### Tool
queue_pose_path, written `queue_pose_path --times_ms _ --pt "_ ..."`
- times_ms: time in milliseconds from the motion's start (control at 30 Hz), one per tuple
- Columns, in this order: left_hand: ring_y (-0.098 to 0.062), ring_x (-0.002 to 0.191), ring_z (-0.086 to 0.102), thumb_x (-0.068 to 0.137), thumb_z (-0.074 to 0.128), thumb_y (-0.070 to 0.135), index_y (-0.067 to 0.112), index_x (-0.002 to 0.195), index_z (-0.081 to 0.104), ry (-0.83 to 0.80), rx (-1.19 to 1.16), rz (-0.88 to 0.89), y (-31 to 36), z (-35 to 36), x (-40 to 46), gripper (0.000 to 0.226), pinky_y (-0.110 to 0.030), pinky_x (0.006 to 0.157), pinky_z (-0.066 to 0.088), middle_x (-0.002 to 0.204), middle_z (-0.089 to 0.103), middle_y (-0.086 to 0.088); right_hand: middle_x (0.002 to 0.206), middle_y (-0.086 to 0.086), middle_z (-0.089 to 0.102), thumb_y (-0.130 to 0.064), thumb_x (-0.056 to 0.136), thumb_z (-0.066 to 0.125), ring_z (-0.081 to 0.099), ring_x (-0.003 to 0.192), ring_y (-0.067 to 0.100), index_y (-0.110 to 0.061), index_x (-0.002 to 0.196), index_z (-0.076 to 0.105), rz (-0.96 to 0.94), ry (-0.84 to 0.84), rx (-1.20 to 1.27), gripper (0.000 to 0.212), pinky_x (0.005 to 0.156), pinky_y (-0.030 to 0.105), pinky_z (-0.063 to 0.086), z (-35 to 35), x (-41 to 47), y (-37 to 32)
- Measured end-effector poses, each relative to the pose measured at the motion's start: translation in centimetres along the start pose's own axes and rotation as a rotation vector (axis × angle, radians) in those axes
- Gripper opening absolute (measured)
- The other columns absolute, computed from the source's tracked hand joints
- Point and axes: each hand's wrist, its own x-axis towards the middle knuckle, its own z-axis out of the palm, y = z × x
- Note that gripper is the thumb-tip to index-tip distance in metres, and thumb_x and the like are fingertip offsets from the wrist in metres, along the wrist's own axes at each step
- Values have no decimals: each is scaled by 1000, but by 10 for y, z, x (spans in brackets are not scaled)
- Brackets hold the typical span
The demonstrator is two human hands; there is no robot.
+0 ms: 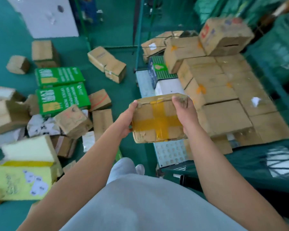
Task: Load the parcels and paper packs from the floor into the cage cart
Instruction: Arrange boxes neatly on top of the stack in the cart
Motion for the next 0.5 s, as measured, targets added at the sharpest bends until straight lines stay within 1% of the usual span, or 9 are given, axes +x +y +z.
queue_pose_path --times_ms 33,133,200,233,300,400,433,500 --pt "-23 113 64 87 60 75 28 119 64 -25 20 0 3 13 4 56 -49 106 49 123 70 1 157 -5 44 -75 84 62 47 139 23 -35 157 34 1 38 0 88 105 36 43 -12 3 1" --pt "-25 112 63 91 57 72 27 120 62 -85 91 -15 10 50 9 54 -50 106 49 119 69 1 152 -2 50 -83 73 59 51 136 25 -37 154 39 4 140 10 96 111 44 45 -44 11 6" --pt "-24 111 62 92 55 72 28 120 61 -120 137 -31 14 70 13 52 -49 107 48 117 68 2 152 1 50 -81 77 58 49 137 28 -34 155 38 13 182 -7 94 113 46 43 -61 13 10" --pt "-24 109 62 93 55 71 29 117 61 -135 159 -40 16 82 14 49 -48 105 49 115 67 2 153 2 48 -80 80 57 47 138 29 -33 157 35 27 204 -19 92 113 48 42 -70 14 13" --pt "-23 106 62 93 55 71 29 114 60 -156 192 -62 18 98 15 47 -46 98 51 113 66 2 155 4 46 -80 83 55 44 140 33 -32 158 31 61 236 -57 92 114 51 41 -82 15 18" --pt "-25 106 62 91 55 73 27 127 58 -194 288 -73 22 125 23 59 -42 87 54 117 65 0 156 6 44 -82 82 52 42 141 36 -33 159 28 115 289 -99 94 113 54 40 -101 21 26" --pt "-26 107 62 90 55 74 27 129 56 -206 325 -77 24 134 28 61 -42 87 54 117 65 0 156 7 43 -82 83 50 41 142 37 -33 159 26 134 304 -115 94 113 54 40 -106 25 29" --pt "-27 110 63 88 55 77 27 126 57 -224 398 -96 27 149 40 62 -45 96 54 119 65 -1 155 10 43 -83 85 47 41 141 38 -33 160 24 161 336 -149 93 112 54 41 -110 31 34"
